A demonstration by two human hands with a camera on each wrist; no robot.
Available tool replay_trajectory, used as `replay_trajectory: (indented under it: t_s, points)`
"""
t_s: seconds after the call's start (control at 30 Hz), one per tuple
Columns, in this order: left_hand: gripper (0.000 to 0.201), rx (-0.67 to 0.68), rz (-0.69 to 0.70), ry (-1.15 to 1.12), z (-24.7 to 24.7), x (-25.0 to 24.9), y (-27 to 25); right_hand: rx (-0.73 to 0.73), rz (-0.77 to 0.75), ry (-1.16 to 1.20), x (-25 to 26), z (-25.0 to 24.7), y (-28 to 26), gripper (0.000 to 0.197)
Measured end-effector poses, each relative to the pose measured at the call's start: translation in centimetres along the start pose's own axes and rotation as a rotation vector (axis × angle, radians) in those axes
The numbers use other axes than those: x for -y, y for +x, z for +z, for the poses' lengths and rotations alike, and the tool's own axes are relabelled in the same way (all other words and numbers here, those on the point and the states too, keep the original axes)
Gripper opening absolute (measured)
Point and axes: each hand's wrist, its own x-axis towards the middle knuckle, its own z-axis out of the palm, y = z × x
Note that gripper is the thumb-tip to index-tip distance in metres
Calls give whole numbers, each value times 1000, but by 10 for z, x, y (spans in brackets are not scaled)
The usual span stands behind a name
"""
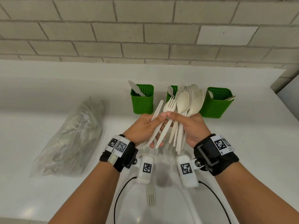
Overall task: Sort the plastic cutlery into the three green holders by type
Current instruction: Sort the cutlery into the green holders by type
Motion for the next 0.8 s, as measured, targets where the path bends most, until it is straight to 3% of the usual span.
replay_trajectory:
  t_s: [0.17, 0.27, 0.33, 0.4, 0.47, 0.53, 0.6, 0.67, 0.8]
  points:
    - [54, 59, -56, 129, -5, 4, 1, -125, -39, -96, -7, 6, 0, 14]
    - [63, -13, -70, 441, -16, 9, 0, -250, -28, 0, 2, 1, 5, 12]
    - [70, -30, -53, 686, -24, 14, 0, -259, -25, 25, 10, -6, 7, 8]
    - [63, 36, -103, 910, -21, 15, -1, -202, -66, -130, 14, -13, 6, 10]
    - [45, 75, -83, 1108, -17, 15, 2, -67, -128, -480, 12, -17, 4, 15]
    - [38, 84, 3, 1018, -12, 13, 7, 162, -117, -739, 8, -17, 0, 25]
    - [51, 94, 100, 785, -12, 12, 12, 381, -39, -802, 4, -16, -6, 35]
    - [57, 141, 136, 612, -14, 12, 12, 440, 11, -852, -1, -17, -8, 38]
    - [36, 218, 78, 494, -12, 5, 3, 428, 47, -947, -8, -20, -10, 35]
